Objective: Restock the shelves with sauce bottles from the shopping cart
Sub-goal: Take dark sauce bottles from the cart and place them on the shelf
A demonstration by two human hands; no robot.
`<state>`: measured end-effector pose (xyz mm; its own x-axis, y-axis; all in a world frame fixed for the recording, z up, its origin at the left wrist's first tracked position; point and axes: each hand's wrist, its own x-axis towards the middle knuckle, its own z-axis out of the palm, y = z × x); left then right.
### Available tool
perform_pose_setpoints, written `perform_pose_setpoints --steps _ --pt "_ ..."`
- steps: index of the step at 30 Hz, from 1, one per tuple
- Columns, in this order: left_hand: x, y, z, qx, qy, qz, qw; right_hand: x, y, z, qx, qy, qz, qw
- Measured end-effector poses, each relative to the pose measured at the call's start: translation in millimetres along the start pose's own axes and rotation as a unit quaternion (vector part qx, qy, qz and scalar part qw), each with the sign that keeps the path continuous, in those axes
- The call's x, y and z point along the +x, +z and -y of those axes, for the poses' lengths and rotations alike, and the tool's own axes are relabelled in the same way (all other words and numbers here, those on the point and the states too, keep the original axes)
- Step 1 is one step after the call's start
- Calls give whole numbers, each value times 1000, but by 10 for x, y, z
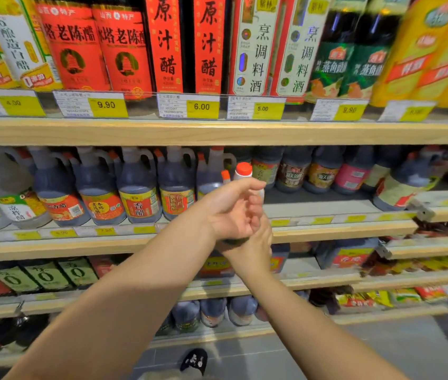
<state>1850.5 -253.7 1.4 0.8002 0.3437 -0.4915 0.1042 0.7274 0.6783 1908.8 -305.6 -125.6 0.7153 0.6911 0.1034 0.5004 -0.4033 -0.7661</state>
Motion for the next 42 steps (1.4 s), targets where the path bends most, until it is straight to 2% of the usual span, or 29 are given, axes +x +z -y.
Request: perform_pose_setpoints --steps 3,7,11,13,15,17,19,22,25,27,33,35,38,42 --pt "-8 107 74 -32 -19 29 999 98 8 -4 30 58 -30 997" --pt "-36 95 171 -23 -34 55 998 240 -110 -163 104 28 -48 993" --pt "-129 -110 190 74 -22 52 996 291 -353 -222 54 -22 -44 997" --pt "-148 -269 155 133 1 22 991 352 -437 -250 87 -24 -54 994" --pt "-71 -434 107 186 48 -71 979 477 -463 -268 123 -30 -69 990" --pt "43 -574 33 258 124 -187 940 648 -475 -266 156 -41 -75 984" --pt "167 -689 -31 374 203 -258 867 812 -500 -226 164 -57 -73 982" --pt "305 -806 -70 520 240 -279 771 1006 -478 -175 159 -98 -42 981" --pt "361 -846 -72 598 255 -274 709 1129 -395 -160 135 -90 -18 987" --pt "371 -872 -81 618 264 -266 691 1197 -333 -168 115 -62 6 991" --pt "382 -920 -93 638 265 -266 673 1376 -234 -243 101 9 59 993" --pt "396 -919 -84 649 270 -269 658 1461 -258 -282 85 4 88 992" --pt "435 -888 -72 666 284 -281 630 1596 -261 -378 63 -7 120 991" --pt "503 -823 -49 704 301 -295 572 1629 -321 -359 82 -20 150 985"
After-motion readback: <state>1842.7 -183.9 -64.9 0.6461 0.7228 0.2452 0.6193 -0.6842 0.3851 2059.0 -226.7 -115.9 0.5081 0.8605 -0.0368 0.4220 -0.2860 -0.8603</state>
